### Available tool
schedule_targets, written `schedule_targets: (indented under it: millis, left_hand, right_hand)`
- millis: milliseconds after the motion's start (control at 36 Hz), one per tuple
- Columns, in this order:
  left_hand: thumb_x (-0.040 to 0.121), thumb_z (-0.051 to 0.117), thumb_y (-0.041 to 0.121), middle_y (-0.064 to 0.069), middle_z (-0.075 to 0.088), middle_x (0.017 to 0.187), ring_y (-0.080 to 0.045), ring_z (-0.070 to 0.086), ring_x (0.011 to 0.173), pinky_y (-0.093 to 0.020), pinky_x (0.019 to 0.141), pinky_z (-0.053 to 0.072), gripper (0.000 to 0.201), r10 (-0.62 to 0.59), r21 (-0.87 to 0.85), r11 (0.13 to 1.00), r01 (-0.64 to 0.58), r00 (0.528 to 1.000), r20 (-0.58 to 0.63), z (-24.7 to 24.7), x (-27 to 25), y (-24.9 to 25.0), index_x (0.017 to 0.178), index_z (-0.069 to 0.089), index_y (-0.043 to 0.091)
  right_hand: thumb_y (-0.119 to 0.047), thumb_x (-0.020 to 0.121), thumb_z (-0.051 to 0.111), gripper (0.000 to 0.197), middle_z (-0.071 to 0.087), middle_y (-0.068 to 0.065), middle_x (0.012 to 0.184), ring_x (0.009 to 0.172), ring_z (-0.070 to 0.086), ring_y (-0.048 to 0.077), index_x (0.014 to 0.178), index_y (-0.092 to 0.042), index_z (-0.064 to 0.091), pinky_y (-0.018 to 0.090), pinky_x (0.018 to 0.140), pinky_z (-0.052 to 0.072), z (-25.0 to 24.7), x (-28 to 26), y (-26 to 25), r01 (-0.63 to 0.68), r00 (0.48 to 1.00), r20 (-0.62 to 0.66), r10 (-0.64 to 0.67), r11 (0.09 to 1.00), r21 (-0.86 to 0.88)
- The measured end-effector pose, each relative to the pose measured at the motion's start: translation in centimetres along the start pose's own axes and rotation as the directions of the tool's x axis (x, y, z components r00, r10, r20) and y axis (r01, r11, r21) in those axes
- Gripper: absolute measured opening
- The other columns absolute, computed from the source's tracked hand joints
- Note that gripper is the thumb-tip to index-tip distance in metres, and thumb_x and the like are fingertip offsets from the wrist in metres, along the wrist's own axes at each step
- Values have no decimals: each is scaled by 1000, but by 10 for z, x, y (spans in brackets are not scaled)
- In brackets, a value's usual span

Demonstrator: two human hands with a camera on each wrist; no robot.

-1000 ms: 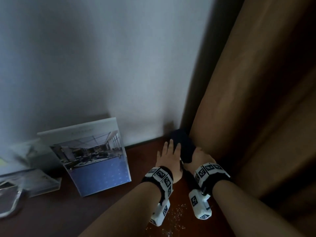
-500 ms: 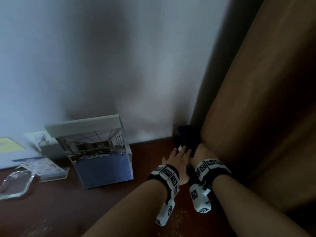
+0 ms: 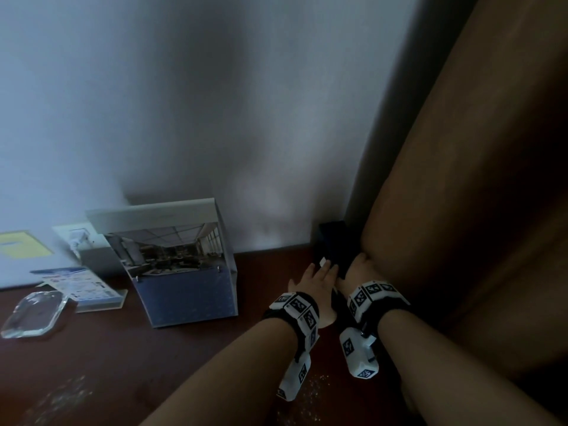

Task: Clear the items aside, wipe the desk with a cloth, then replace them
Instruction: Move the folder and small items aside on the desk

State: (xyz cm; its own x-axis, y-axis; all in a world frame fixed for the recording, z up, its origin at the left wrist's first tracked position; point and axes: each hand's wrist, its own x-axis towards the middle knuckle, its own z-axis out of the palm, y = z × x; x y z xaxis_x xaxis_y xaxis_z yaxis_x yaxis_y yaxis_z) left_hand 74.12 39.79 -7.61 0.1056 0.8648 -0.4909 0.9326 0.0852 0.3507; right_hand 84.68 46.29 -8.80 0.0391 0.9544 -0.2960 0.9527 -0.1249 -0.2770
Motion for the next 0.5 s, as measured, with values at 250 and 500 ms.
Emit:
schedule_targets:
  millis: [250,500]
  left_hand:
    - [94,57,33,12,-13,165,-22,-11,152,-65,116,4,91,-20,29,999,25,987,-160,-19,-16,-20,157,-8,35]
    - [95,52,35,10,-22,163,-25,-22,150,-67,114,-9,93,-16,145,987,67,946,-325,-62,-62,-47,155,-19,32]
  right_hand:
    - [-51,91,45,77,0,3,160,144,5,32,152,-24,7,56,110,23,-6,-32,-26,233,965,-48,-257,929,-287]
    - [-52,91,40,77,-8,-1,160,146,-5,34,152,-28,1,59,114,11,-38,-70,-88,348,917,-104,-384,902,-256]
